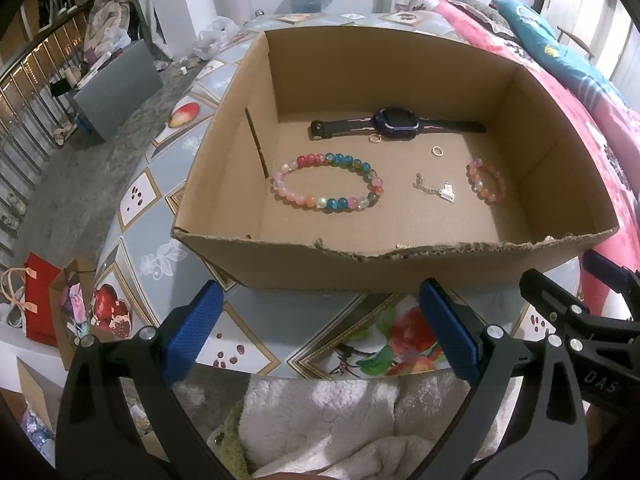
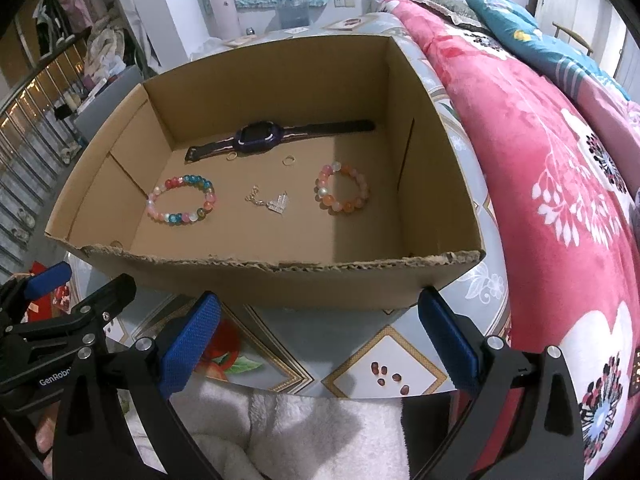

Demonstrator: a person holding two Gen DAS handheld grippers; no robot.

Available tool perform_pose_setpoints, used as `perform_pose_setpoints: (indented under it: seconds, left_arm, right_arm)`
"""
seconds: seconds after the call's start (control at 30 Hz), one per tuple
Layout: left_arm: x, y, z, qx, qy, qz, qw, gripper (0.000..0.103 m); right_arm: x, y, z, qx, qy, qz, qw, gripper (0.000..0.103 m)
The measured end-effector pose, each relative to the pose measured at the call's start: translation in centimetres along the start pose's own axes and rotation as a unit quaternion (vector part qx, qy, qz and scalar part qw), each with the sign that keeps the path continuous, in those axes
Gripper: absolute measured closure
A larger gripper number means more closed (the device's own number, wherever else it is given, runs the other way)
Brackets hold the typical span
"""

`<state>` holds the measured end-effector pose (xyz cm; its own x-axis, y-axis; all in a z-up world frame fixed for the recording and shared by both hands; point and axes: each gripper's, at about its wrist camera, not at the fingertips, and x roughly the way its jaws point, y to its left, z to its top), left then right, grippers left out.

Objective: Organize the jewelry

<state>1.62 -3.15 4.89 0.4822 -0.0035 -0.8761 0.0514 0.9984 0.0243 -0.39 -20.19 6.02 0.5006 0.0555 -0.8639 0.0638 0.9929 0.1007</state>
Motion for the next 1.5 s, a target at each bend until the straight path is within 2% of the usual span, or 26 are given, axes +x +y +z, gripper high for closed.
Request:
perform_pose_setpoints:
  seconds: [1.5]
  left_arm:
    - [0.77, 0.45, 0.07, 0.005, 0.023, -0.002, 0.9997, 0.008]
  right_arm:
    - [0.85, 0.36, 0.18, -0.001, 0.027, -0.003, 1.0, 0.007]
